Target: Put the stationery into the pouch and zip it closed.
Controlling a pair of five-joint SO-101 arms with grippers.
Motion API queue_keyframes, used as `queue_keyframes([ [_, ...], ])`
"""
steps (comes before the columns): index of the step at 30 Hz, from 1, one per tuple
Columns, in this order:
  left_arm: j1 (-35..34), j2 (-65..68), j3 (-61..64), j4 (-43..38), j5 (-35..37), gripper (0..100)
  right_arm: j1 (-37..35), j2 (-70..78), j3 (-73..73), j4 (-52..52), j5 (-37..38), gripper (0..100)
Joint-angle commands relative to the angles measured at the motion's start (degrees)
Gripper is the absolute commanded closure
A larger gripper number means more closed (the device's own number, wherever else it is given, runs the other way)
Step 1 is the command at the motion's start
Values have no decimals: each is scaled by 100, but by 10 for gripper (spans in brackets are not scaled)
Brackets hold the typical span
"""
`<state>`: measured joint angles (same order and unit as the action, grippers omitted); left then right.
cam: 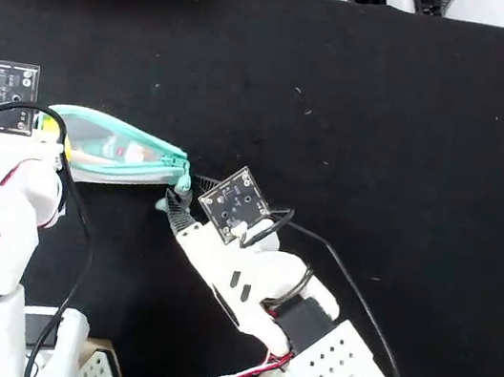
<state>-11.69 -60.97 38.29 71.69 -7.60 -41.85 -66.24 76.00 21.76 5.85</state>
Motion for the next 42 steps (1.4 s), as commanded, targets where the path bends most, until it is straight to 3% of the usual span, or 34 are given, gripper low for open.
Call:
queue_keyframes([
  [1,110,185,734,44,-62,968,202,-119,-163,18,62,986],
  [10,110,158,725,44,-62,968,484,-171,-233,18,88,986],
  [15,92,123,400,97,-53,967,835,-171,-690,123,615,986],
  [27,110,185,-1156,53,-35,965,1029,-110,-3020,2286,1565,986],
  [34,101,114,-1807,97,9,773,1037,523,-4163,3402,1890,986],
  [42,48,105,-3486,686,624,762,1037,1560,-6000,4325,1864,986],
])
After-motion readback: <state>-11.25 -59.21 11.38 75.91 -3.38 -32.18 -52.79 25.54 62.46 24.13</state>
